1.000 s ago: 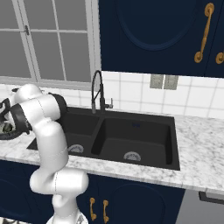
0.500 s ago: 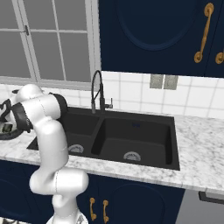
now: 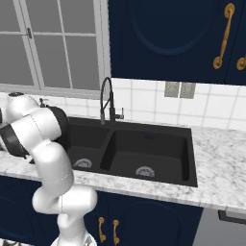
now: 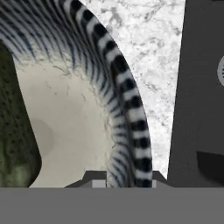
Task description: Pick the cucumber from the sink and place it in the bowl. Then pick the bowl and place it in the microwave. Then close the microwave door and press the start button.
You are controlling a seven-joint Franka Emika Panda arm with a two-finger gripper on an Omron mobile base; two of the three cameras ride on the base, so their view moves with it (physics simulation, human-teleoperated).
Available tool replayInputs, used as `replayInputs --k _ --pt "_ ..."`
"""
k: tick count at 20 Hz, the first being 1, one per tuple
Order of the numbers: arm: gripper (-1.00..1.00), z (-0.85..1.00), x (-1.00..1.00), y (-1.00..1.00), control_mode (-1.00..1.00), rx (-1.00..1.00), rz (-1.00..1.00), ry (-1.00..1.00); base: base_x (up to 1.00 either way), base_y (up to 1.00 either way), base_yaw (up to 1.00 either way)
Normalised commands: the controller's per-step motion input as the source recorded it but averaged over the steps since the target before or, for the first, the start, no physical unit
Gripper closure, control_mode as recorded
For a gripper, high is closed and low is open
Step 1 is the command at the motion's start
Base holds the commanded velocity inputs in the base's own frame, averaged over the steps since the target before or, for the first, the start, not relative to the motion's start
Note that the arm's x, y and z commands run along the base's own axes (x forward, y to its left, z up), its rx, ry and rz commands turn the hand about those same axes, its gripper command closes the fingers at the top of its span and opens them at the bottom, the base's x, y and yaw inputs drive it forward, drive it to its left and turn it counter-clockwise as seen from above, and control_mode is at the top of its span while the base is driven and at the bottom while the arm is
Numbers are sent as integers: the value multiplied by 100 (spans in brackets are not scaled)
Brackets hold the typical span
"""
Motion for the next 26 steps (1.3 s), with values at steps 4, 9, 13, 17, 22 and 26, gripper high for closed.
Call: replayInputs --k 4,9,13,17,22,26 --pt "100 55 -63 -63 -100 0 -17 -3 0 0 0" --pt "100 62 -71 -73 -100 0 -14 -7 0 0 0" --pt "100 53 -44 -82 -100 0 -31 0 0 0 0" --pt "100 51 -29 -86 -100 0 -37 0 0 0 0" --pt "100 48 -26 -89 -100 0 -41 0 0 0 0" --pt "100 51 -18 -95 -100 0 -44 1 0 0 0"
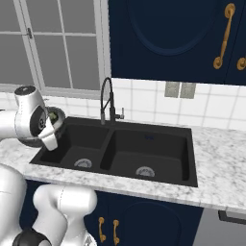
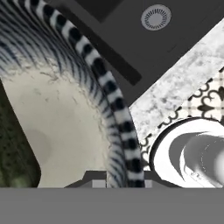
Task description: Pick the cucumber from the sink and place it in the bowl. Then pick the bowl and place it in the microwave. Then close the microwave door and press the start button.
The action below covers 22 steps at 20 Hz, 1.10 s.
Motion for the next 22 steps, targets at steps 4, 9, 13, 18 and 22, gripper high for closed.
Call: replayInputs --k 4,9,13,18,22 --pt "100 60 -28 -100 -100 5 -35 0 0 0 0" --pt "100 48 -27 -96 -100 11 -27 3 0 0 0" --pt "100 44 -9 -76 -100 20 -13 3 0 0 0" --pt "100 30 -3 -44 -100 15 -9 5 0 0 0" --pt "100 30 0 -14 -100 1 -17 2 0 0 0"
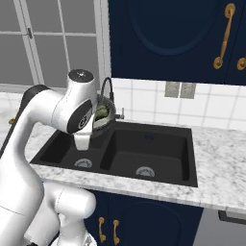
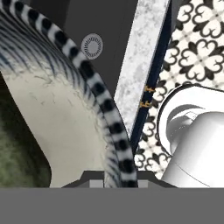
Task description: Pick the cucumber from the sink and place it in the bowl. Then pick the bowl and place it in the microwave. Then close the microwave door and press the start button.
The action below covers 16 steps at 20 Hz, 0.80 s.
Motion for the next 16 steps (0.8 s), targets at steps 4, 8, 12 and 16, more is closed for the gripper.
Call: replayInputs --k 4,8,12,16 --pt "100 31 0 7 -100 -10 -30 0 0 0 0" --pt "100 45 -9 0 -100 -7 -16 -1 0 0 0" --pt "100 48 -21 0 -100 -3 -6 0 0 0 0" --pt "100 31 -71 18 -100 -7 0 -9 0 0 0"
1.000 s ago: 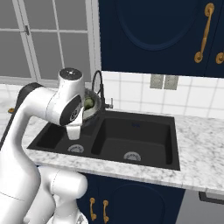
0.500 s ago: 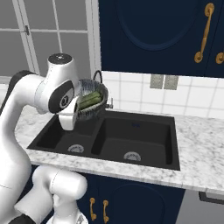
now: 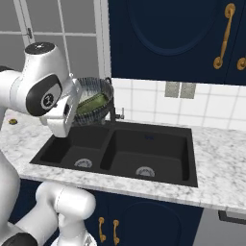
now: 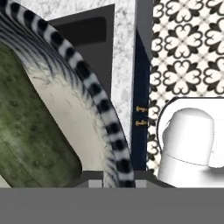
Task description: Pick the cucumber from the sink and place it in the bowl. Then pick the bowl and place it in the microwave. Then close the microwave door and press the start button.
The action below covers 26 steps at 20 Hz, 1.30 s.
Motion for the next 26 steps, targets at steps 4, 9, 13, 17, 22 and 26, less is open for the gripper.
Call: replayInputs --k 4,9,13,17,22,26 --pt "100 8 -51 16 100 -5 0 -10 -1 0 0" --pt "100 0 0 0 100 0 0 0 -31 -30 -1" --pt "100 0 0 0 100 0 0 0 -19 -45 -56" --pt "100 0 0 0 100 0 0 0 0 0 -99" --pt "100 0 0 0 100 0 0 0 0 0 -96" --pt "100 0 0 0 100 0 0 0 0 -13 -90"
